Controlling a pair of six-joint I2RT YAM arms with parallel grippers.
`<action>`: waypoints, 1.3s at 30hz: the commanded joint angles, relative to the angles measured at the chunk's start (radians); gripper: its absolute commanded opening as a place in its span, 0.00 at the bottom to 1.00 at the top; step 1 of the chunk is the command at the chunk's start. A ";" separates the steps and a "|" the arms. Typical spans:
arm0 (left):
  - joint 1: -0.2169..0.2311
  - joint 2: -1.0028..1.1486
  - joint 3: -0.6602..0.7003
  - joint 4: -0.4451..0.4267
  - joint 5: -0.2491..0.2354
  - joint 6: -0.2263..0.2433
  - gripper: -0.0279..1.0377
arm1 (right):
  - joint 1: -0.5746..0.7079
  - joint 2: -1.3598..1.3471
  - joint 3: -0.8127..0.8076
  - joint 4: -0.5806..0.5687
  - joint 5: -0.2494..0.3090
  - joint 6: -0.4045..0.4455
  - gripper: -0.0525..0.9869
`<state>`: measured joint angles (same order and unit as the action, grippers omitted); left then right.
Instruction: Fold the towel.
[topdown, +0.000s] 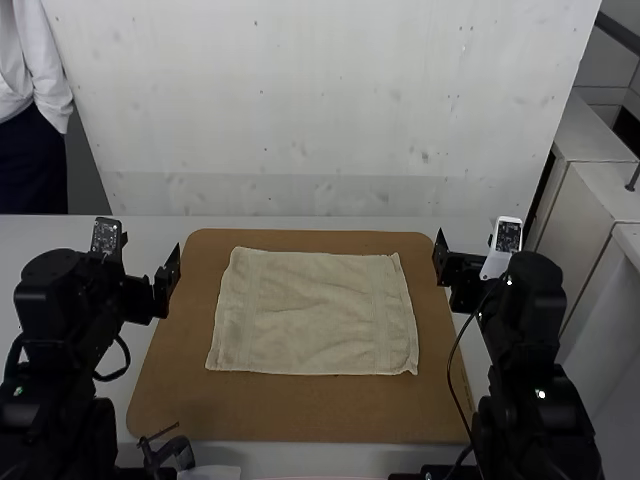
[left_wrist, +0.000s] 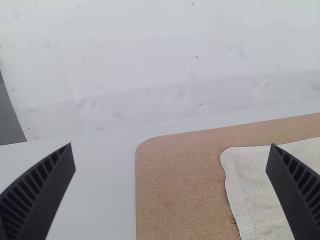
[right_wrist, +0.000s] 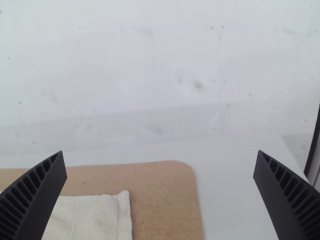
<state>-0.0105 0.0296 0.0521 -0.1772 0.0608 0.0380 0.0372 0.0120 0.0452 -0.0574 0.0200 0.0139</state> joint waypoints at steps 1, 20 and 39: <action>0.014 -0.025 0.012 0.013 -0.053 -0.052 0.93 | 0.003 -0.012 0.013 0.013 -0.055 0.011 0.97; 0.014 -0.025 0.009 0.019 -0.128 -0.058 0.94 | 0.007 -0.009 0.012 0.018 -0.026 0.006 0.97; -0.043 0.797 0.410 -0.033 -0.079 -0.125 0.96 | -0.003 0.727 0.346 0.014 -0.031 0.014 0.97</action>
<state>-0.0250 0.7258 0.3733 -0.2165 -0.0437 -0.0704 0.0418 0.6411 0.3115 -0.0265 -0.0044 0.0151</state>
